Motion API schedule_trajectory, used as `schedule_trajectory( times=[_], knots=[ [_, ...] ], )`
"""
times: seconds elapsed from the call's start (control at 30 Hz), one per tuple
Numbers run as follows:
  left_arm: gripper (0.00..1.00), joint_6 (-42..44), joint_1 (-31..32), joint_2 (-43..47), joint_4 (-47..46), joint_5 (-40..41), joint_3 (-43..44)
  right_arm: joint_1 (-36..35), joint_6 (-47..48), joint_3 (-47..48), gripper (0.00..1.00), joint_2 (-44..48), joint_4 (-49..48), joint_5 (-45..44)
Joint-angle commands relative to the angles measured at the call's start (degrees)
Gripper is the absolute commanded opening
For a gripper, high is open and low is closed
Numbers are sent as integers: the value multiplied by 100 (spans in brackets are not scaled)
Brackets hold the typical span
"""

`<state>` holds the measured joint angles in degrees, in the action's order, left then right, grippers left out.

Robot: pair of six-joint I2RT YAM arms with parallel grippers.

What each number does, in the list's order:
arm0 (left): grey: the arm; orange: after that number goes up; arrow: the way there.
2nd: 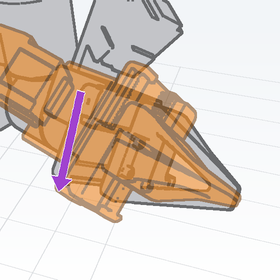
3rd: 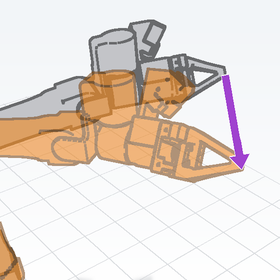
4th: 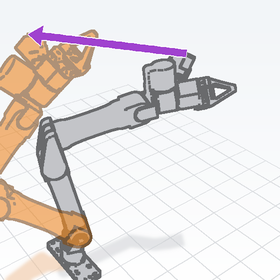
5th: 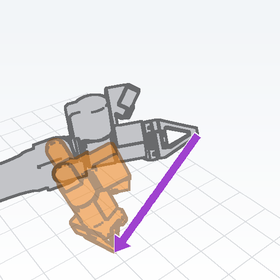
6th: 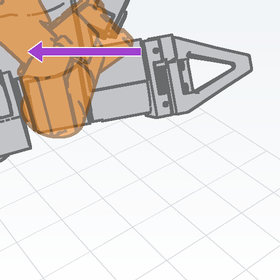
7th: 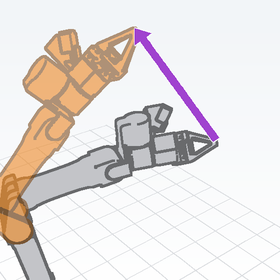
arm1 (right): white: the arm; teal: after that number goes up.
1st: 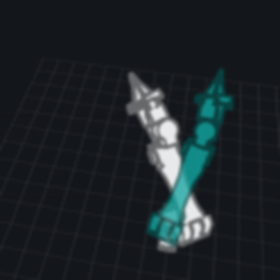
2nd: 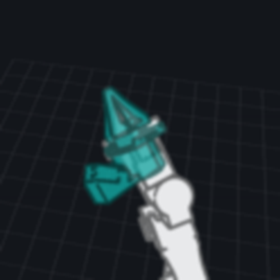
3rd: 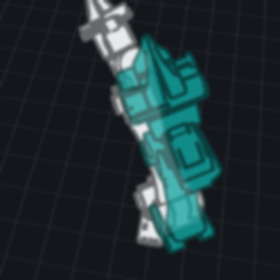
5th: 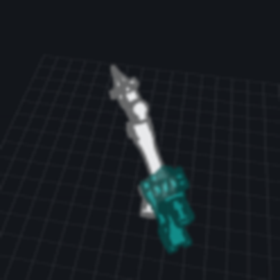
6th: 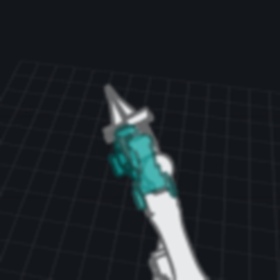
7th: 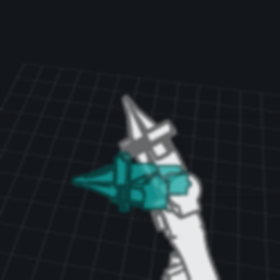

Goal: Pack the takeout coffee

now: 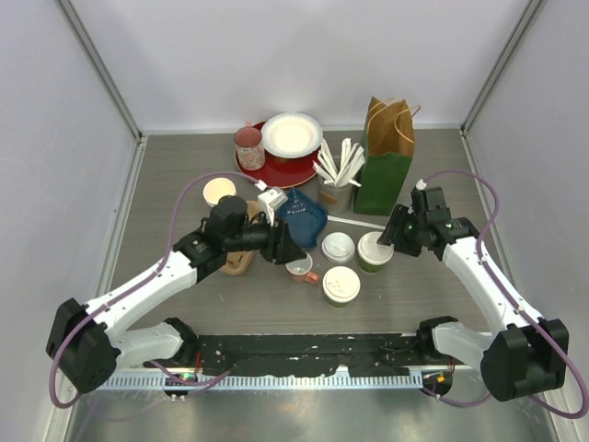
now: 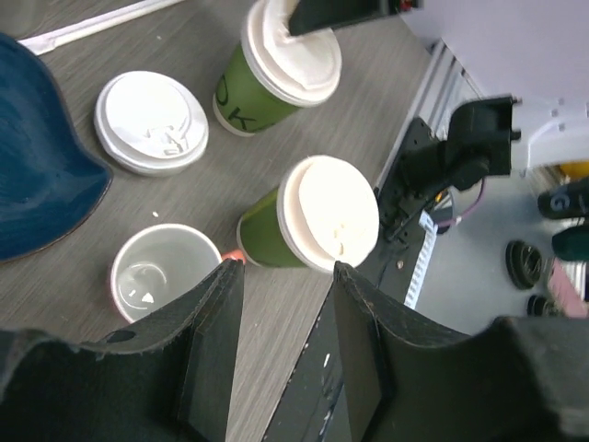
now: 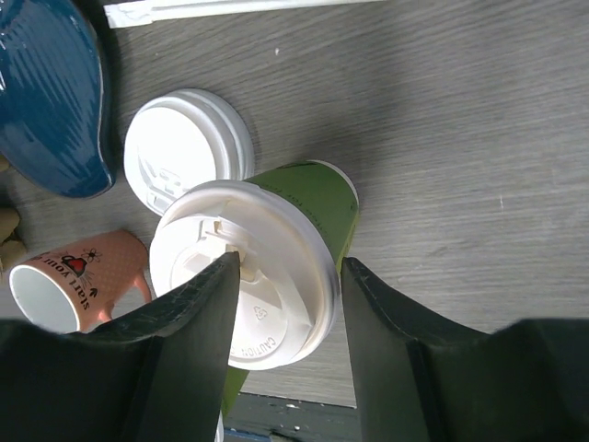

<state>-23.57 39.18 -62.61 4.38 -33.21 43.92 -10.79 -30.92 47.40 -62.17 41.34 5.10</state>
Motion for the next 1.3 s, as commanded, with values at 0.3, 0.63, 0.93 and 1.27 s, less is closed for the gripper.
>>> schedule_trajectory(
  times=[0.3, 0.63, 0.93, 1.27],
  knots=[
    [54, -25, 213, -2368, 1415, 718, 3023, -82, 481, 358, 65, -76, -241, 141],
    [46, 142, 468, -3996, 2050, 499, 4757, -82, 736, 797, 68, 91, 480, 192],
    [46, -24, 846, -4461, 1443, 922, 4801, -82, 683, 587, 54, 206, 296, 132],
    [39, -236, 1083, -4874, 986, 1449, 4476, -90, 587, -283, 33, 100, -240, 175]
  ],
)
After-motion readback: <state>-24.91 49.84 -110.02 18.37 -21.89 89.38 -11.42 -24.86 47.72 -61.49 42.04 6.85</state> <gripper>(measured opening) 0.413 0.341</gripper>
